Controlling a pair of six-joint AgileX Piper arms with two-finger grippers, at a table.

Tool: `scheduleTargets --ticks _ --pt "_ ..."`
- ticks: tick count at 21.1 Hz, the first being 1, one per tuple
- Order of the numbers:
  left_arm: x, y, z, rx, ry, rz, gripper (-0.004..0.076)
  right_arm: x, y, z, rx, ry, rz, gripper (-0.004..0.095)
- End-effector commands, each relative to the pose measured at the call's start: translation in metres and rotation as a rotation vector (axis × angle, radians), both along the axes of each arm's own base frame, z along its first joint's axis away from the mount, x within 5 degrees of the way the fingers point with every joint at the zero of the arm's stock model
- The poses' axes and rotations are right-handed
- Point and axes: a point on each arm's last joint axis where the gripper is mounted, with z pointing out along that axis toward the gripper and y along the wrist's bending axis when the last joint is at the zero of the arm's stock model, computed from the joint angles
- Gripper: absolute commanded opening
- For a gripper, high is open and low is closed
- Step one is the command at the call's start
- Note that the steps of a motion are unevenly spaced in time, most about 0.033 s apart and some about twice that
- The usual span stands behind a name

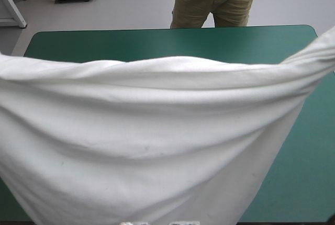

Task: Fold the cloth

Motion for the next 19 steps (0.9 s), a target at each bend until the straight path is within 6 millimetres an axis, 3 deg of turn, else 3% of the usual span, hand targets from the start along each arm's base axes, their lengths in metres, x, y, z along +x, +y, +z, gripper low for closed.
scheduleTargets --ticks 1,5,7,8,9,10,11,12,13,14,15,19 --pt "0.045 -0.012 -0.006 -0.003 0.075 -0.005 0.0007 0.037 -0.003 -0.004 0.013 0.082 -0.055 -0.0017" --pt "0.137 -0.036 -0.049 0.047 0.336 -0.006 0.0007 0.115 -0.007 -0.037 -0.001 0.314 -0.154 -0.0017" --pt "0.202 -0.052 -0.085 0.075 0.423 0.009 0.0007 0.169 -0.016 -0.066 0.035 0.384 -0.275 -0.0017" --pt "0.219 -0.056 -0.095 0.078 0.433 0.009 0.0007 0.187 -0.017 -0.076 0.042 0.408 -0.298 -0.0017" --pt "0.252 -0.065 -0.113 0.085 0.458 0.01 0.0007 0.22 -0.018 -0.099 0.039 0.477 -0.327 -0.0017" --pt "0.27 -0.07 -0.125 0.092 0.485 0.01 0.0007 0.237 -0.018 -0.111 0.035 0.526 -0.334 -0.0017" --pt "0.306 -0.08 -0.152 0.106 0.558 0.007 0.0007 0.271 -0.017 -0.135 0.028 0.619 -0.343 -0.0017" --pt "0.324 -0.084 -0.167 0.117 0.598 0.007 0.0007 0.289 -0.016 -0.149 0.019 0.661 -0.349 -0.0017" --pt "0.355 -0.093 -0.195 0.128 0.665 0.005 0.0007 0.323 -0.015 -0.171 0.003 0.727 -0.356 -0.0017" --pt "0.37 -0.097 -0.211 0.131 0.704 0.001 0.0007 0.342 -0.014 -0.184 -0.002 0.757 -0.359 -0.0017" --pt "0.393 -0.104 -0.239 0.134 0.773 -0.007 0.0007 0.374 -0.013 -0.207 -0.007 0.793 -0.363 -0.0017" --pt "0.425 -0.114 -0.29 0.136 0.902 -0.024 0.0007 0.428 -0.011 -0.258 -0.029 0.897 -0.371 -0.0017"
